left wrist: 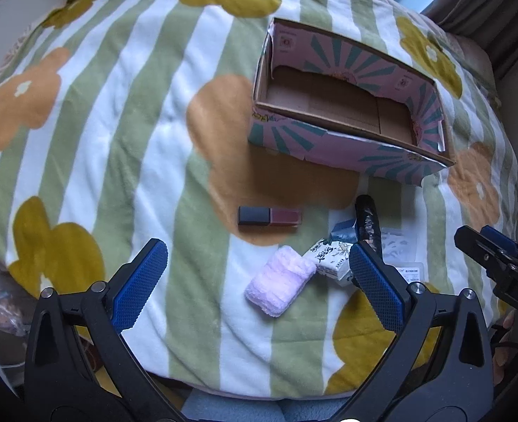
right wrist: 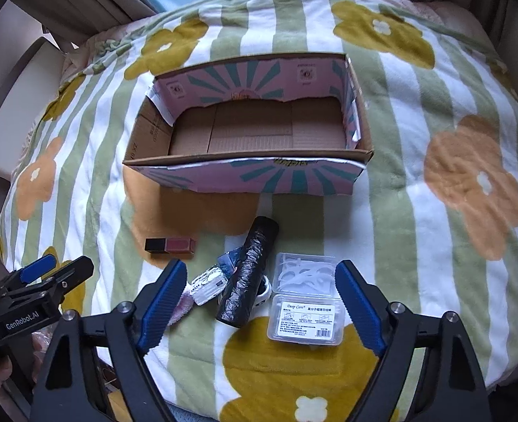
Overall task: Organize objects
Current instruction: 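Grasp the red lip gloss with the left tool while the right tool grasps the black cylinder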
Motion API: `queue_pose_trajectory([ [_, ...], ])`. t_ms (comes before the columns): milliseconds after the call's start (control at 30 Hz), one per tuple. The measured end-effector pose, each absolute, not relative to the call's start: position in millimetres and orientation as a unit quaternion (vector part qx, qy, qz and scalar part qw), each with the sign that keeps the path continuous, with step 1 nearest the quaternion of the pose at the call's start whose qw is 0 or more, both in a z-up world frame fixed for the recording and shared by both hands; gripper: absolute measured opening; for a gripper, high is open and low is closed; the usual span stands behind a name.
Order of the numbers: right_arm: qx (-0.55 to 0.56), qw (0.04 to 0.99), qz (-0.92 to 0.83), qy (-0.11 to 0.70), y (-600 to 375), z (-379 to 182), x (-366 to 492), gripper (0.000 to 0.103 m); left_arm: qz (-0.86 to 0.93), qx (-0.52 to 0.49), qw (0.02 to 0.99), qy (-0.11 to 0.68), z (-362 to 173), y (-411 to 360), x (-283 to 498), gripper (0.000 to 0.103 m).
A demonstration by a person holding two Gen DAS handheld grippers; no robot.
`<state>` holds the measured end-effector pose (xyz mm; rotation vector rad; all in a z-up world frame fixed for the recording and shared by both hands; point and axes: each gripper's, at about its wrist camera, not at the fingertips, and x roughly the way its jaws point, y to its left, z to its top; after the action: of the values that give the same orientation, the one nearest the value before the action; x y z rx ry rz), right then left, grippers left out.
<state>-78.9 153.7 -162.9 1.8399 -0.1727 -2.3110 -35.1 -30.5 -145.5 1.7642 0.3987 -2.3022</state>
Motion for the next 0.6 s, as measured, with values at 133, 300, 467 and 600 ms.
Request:
queue_pose_trajectory([
  [133,0.645,0.102,-0.754,-0.077,147,-210,-88,0.074,-0.767,0.615,0.111,0.145,-191,-28,-50,0.102],
  [300,0.662,0.112,-0.735,-0.095,140,-252,-94,0.063,-0.752,0.63,0.119,0.152,-241,-25,-68,0.099],
  [467,0.665,0.109,-0.729,-0.12,150,-275,-101,0.059,-0.742,0.642,0.123,0.149,-280,-19,-80,0.098],
  [600,0.662,0.112,-0.729,-0.136,159,-277,-105,0.056,-0.735,0.647,0.131,0.157,-298,-15,-83,0.098],
])
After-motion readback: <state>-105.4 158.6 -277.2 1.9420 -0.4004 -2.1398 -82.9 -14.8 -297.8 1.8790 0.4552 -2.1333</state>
